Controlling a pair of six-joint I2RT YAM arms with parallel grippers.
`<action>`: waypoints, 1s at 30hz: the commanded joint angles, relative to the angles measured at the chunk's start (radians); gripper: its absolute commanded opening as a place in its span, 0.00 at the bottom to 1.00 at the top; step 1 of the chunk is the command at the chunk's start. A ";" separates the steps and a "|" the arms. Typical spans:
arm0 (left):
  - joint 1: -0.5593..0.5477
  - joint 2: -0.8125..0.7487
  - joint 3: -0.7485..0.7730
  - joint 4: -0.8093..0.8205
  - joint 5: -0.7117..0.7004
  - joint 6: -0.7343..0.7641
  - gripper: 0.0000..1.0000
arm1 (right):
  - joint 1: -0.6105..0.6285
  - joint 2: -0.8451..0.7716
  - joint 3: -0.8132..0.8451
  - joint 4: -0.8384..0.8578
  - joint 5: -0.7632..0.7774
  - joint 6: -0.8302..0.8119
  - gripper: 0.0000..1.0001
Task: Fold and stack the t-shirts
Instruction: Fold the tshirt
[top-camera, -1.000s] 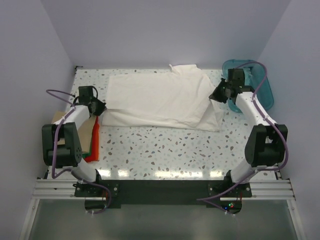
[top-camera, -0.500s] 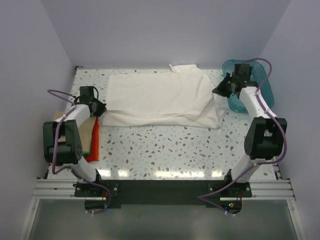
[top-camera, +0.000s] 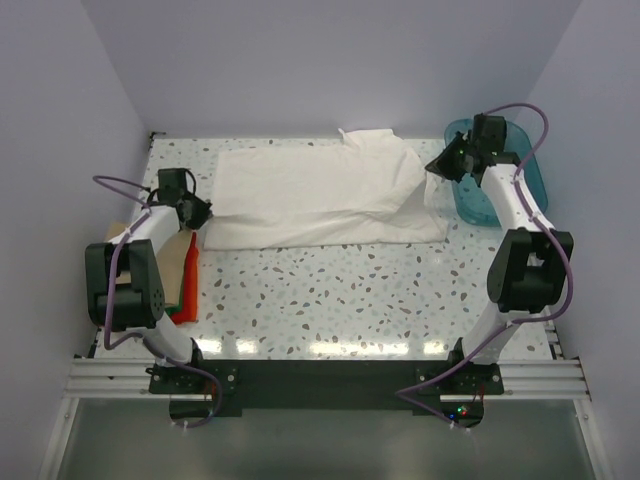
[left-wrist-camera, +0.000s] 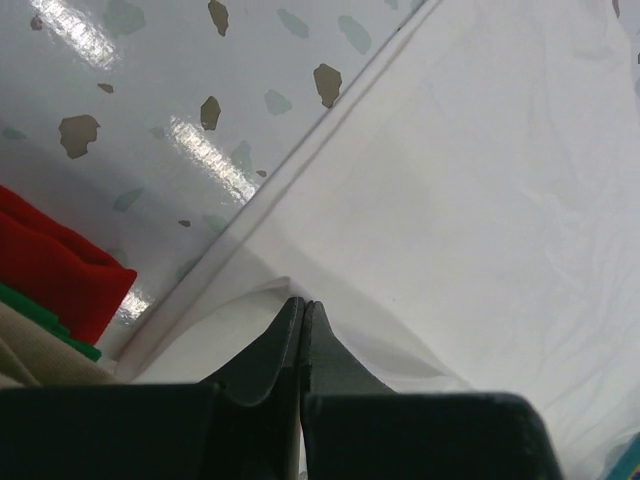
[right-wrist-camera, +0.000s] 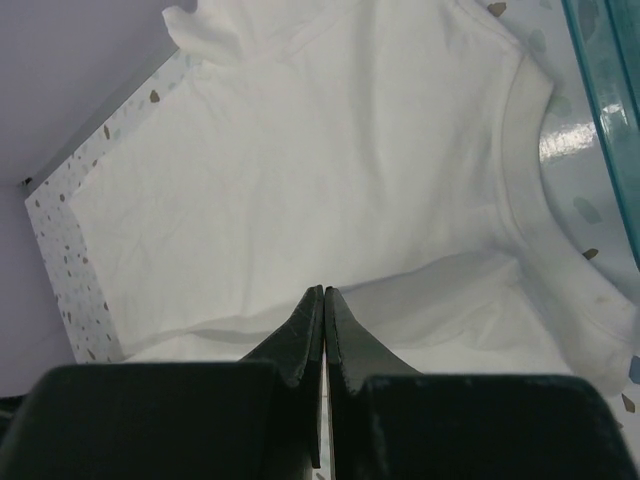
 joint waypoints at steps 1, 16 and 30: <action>0.005 0.006 0.057 0.017 -0.005 -0.001 0.00 | -0.019 0.006 0.046 0.013 -0.029 0.000 0.00; 0.020 0.095 0.143 0.020 0.017 0.025 0.00 | -0.042 0.040 0.038 0.025 -0.041 0.003 0.00; 0.025 0.184 0.207 0.053 0.017 0.071 0.03 | -0.042 0.219 0.144 0.053 -0.106 0.007 0.01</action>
